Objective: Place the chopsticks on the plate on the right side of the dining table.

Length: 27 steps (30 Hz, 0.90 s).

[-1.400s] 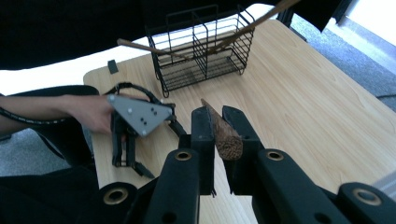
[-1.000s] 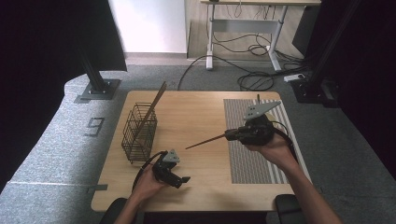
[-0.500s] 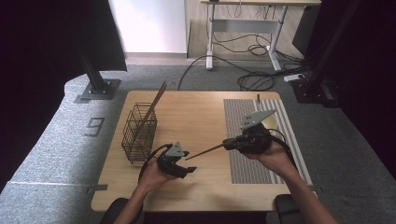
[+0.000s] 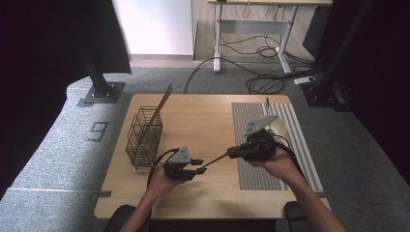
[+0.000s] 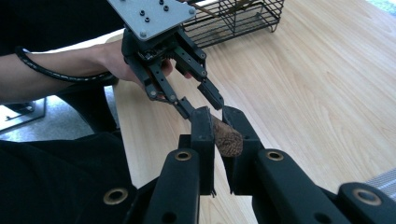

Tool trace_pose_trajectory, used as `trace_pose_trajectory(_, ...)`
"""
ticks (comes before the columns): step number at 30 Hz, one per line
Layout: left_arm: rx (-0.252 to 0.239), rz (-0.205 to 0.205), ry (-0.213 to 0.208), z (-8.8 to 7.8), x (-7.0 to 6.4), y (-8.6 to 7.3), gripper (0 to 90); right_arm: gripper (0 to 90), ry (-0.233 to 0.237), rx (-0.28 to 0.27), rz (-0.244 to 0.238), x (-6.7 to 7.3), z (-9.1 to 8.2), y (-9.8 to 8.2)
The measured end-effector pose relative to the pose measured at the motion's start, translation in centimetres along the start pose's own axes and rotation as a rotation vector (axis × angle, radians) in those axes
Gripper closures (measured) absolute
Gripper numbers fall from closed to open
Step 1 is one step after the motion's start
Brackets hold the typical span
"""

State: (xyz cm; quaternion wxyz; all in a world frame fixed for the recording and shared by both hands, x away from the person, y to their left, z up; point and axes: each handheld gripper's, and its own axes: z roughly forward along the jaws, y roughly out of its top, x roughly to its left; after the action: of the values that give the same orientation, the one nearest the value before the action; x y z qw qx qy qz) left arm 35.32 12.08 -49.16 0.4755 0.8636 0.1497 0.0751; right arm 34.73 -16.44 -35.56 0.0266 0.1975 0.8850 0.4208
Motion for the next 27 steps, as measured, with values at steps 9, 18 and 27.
trace_pose_trajectory(9, 0.012, 0.036, -0.021, 0.6, -0.5, 0.1, 79.2, 82.6, 0.018, 0.0, 0.003, 0.0, 0.4, 0.2)
trace_pose_trajectory(18, 0.002, 0.113, -0.035, 0.7, -0.9, -0.2, 84.3, 76.1, -0.02, -0.003, -0.002, -0.2, 0.6, 0.2)
trace_pose_trajectory(27, 0.035, 0.102, -0.059, 1.3, -1.3, -0.3, 85.1, 49.7, -0.118, 0.008, -0.027, -0.4, 1.5, 0.3)
